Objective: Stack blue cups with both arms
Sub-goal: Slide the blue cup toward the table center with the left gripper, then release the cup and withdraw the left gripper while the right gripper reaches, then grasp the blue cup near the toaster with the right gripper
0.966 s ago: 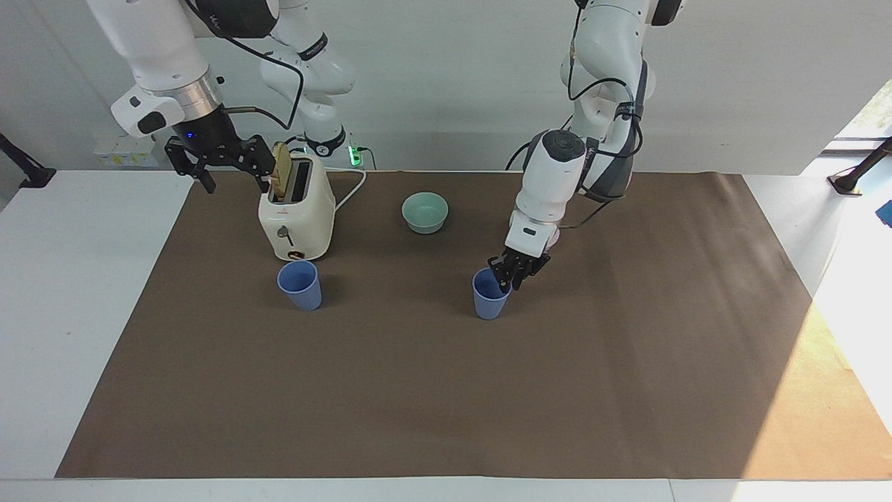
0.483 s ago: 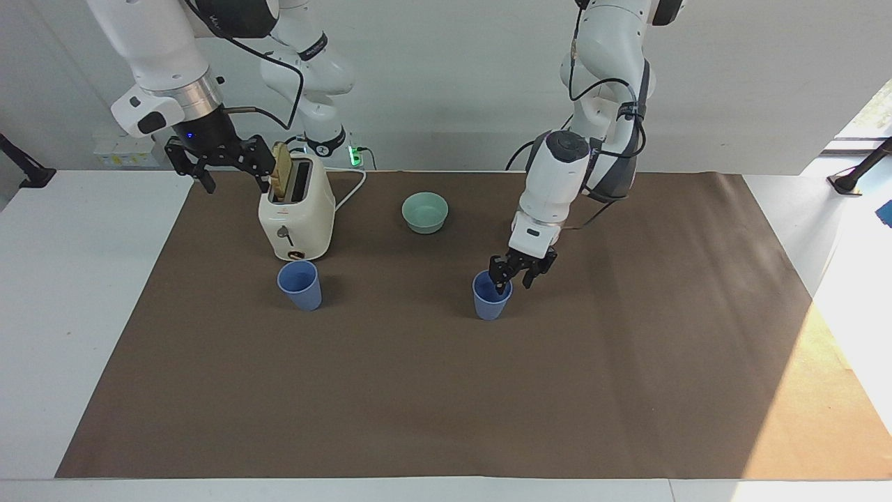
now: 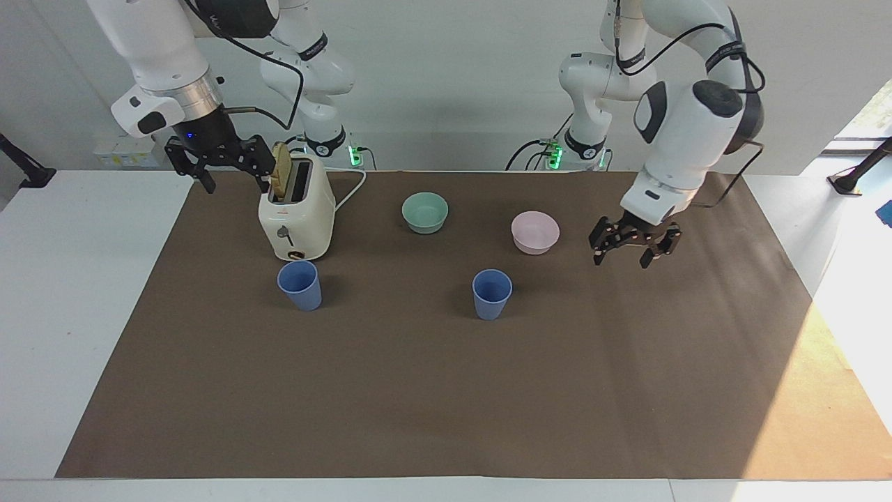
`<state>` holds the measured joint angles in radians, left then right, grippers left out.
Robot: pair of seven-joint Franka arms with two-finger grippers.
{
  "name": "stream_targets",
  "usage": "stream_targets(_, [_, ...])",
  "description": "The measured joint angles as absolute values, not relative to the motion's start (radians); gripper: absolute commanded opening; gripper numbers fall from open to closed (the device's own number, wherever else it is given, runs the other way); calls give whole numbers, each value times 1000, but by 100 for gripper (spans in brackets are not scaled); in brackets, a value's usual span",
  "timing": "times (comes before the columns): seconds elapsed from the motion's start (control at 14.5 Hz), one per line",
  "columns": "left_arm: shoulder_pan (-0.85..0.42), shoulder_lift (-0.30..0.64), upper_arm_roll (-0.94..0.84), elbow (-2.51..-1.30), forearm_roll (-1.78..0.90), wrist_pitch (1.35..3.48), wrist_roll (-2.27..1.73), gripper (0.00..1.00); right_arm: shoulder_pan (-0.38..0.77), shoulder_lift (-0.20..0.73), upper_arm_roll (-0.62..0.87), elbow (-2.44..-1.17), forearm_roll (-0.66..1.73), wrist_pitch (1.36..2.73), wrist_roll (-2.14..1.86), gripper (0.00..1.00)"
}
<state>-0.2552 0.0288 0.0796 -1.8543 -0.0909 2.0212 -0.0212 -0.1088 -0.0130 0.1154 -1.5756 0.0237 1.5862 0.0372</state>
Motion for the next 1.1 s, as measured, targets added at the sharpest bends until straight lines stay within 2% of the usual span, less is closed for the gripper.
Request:
stream_targets(0.28, [-142,13,80,-1732,-91,1863,139,100,-109,-15,115,-1633,24,1618,37,100])
stream_targets(0.62, [-85,15,80,-1593,-88,1702,189,100,-110,26,114,-1855,24,1832,37,100])
stream_targets(0.9, [-82,16,80,-1562,-29,1612,208,100,-111,103,110,-1884,24,1933,37,100])
stream_targets(1.1, [-82,15,80,-1561,-26,1531,209,100,-118,116,108,-1898,24,1937,37,100])
